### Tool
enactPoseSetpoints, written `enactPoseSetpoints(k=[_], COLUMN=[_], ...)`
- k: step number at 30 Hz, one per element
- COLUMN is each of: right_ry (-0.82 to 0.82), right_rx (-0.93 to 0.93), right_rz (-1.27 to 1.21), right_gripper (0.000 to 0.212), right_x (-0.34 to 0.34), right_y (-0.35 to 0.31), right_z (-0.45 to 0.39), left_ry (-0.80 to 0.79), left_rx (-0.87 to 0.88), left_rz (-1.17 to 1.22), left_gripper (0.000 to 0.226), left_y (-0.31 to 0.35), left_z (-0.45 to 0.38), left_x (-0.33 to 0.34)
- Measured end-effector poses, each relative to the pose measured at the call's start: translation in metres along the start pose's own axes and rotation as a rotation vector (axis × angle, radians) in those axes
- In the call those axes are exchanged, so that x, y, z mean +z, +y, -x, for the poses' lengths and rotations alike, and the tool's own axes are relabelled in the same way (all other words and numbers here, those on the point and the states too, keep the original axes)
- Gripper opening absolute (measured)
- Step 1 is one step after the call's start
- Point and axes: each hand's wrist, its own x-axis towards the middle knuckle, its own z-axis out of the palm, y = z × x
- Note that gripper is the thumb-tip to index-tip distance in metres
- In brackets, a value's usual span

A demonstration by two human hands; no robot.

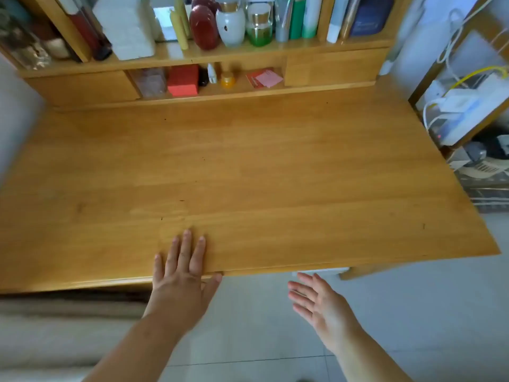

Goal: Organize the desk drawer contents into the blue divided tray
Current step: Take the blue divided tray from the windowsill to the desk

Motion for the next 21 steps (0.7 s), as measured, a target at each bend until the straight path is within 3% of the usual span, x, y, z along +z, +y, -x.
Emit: enactPoseSetpoints(k=[3,7,15,21], right_ry=[-0.045,-0.089,-0.03,0.012], right_rx=[0.021,-0.004,-0.003,0.026], right_rz=[-0.364,-0.523,-0.551,-0.599], right_gripper=[0.058,0.077,0.095,0.1], right_x=[0.004,0.024,0.016,-0.01], right_y=[0.004,0.014,0.039,0.079], right_z=[-0.034,-0.052,-0.041,-0.015], left_ry=[0.12,0.2,0.178,0.126], left_rx=[0.003,0.06,0.235,0.245], left_rz=[0.022,0.091,0.06,0.028], left_gripper=[0.076,0.077,0.091,0.107], left_y=[-0.002,-0.013,-0.036,-0.035], left_z=[-0.003,-0.006,0.006,0.01], left_x=[0.012,0.021,0.02,0.01])
